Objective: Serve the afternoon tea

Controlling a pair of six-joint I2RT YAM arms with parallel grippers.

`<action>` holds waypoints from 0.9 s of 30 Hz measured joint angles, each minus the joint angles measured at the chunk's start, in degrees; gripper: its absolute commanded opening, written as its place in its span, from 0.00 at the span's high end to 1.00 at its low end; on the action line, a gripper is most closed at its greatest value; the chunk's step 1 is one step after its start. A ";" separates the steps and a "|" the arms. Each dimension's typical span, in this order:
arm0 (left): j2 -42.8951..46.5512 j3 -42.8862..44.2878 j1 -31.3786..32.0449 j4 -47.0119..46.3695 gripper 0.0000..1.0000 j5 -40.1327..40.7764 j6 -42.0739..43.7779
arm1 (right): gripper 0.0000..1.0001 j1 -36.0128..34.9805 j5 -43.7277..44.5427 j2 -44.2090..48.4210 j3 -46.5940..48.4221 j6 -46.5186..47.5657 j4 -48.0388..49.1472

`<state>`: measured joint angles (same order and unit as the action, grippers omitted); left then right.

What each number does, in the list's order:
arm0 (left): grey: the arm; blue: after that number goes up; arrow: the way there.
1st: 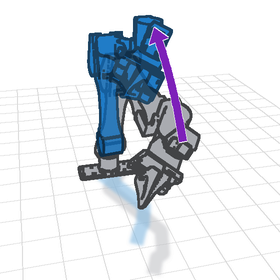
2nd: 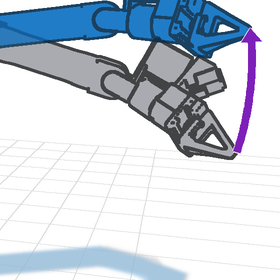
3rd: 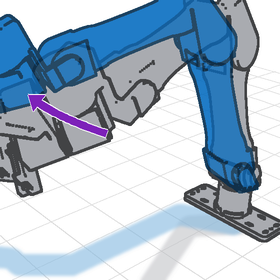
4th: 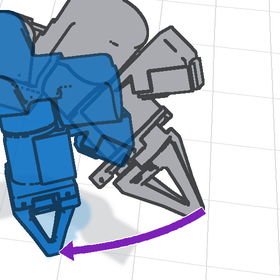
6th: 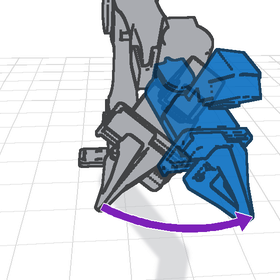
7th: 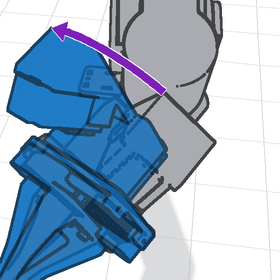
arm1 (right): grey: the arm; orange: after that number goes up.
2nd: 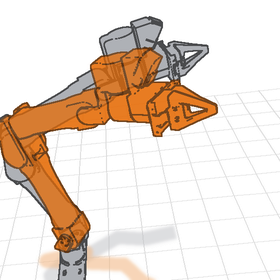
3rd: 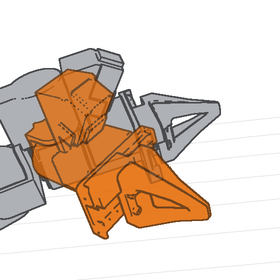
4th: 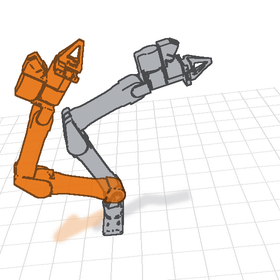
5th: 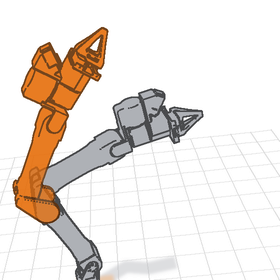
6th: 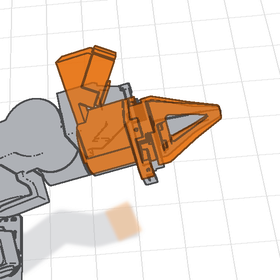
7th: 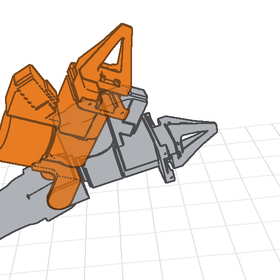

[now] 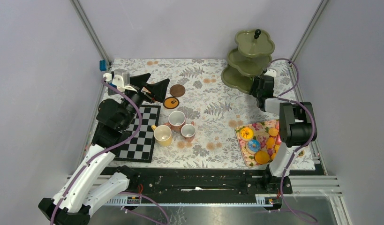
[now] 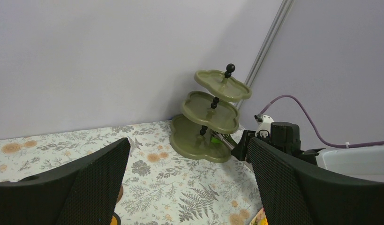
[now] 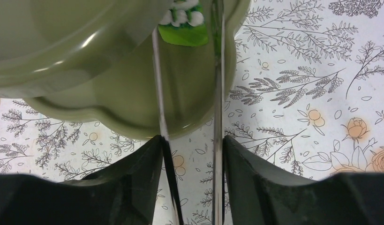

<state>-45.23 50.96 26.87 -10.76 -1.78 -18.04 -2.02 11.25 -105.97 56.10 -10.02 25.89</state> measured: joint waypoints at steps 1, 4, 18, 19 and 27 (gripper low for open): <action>0.00 0.00 0.00 0.00 0.01 0.00 -0.02 | 0.40 0.00 0.00 -0.02 0.04 0.07 0.04; 0.00 0.00 0.00 0.00 0.01 0.00 -0.02 | 0.38 0.00 -0.02 -0.02 0.20 0.04 0.07; -0.52 0.00 0.00 -0.07 0.01 -0.02 -0.48 | 0.39 0.00 0.59 8.61 -4.15 -2.51 -3.41; -0.52 0.00 0.00 -0.07 0.01 -0.02 -0.48 | 0.39 0.00 0.87 10.05 -4.74 -3.06 -4.02; -0.50 0.00 0.00 -0.09 0.01 -0.09 -0.92 | 0.39 0.02 1.66 23.61 -13.75 -8.39 -12.55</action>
<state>-45.74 50.96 26.87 -10.85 -1.87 -18.96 -2.00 12.91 -82.37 42.35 -18.41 13.34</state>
